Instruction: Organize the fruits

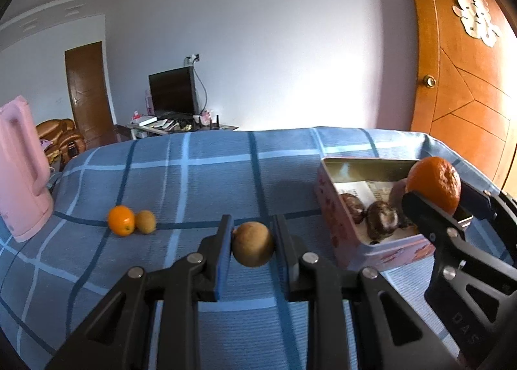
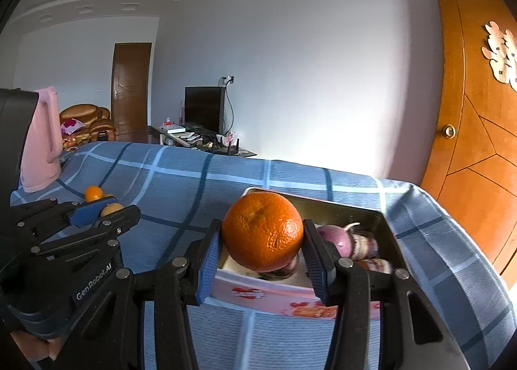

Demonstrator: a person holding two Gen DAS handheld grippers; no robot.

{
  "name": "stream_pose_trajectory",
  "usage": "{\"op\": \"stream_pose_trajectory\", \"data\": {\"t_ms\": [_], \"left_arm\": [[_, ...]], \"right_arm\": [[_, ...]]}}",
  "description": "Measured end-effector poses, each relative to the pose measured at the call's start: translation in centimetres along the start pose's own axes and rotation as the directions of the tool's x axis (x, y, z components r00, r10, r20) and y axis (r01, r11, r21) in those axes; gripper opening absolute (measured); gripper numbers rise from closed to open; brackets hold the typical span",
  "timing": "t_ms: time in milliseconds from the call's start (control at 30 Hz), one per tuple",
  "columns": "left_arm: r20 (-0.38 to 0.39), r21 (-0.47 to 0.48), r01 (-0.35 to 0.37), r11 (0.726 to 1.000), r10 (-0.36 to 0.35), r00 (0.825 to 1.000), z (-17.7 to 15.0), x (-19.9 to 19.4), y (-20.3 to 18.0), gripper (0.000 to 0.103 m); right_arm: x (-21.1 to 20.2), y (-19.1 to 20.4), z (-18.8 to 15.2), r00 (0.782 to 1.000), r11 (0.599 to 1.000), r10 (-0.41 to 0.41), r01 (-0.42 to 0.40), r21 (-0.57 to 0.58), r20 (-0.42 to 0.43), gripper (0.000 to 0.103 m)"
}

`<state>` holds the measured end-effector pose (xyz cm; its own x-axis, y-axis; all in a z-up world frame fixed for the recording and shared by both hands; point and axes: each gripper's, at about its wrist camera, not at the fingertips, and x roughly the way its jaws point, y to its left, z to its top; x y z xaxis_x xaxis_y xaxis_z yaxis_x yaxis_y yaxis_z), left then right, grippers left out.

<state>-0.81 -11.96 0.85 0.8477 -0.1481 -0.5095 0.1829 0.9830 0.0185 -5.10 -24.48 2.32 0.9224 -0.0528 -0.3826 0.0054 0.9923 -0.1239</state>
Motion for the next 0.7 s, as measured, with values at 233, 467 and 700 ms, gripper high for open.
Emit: {"op": "stream_pose_trajectory", "data": {"t_ms": [233,467,700], "left_arm": [[0.003,0.015,0.019,1.0,-0.019,1.0,0.3,0.3,-1.8,0.026],[0.013,0.008,0.051,0.999,-0.051,0.999,0.8,0.7,-3.4,0.026],[0.012,0.018,0.099,0.995,-0.099,0.995,1.3,1.4,-5.3,0.026]], "right_arm": [[0.0,-1.9,-0.1,0.999,0.999,-0.034,0.034,0.003,0.005,0.05],[0.1,-4.2,-0.2,0.997,0.997,-0.075,0.075,0.01,0.009,0.05],[0.5,-7.2,-0.3,0.991,0.99,-0.137,0.137,0.035,0.002,0.05]]}}
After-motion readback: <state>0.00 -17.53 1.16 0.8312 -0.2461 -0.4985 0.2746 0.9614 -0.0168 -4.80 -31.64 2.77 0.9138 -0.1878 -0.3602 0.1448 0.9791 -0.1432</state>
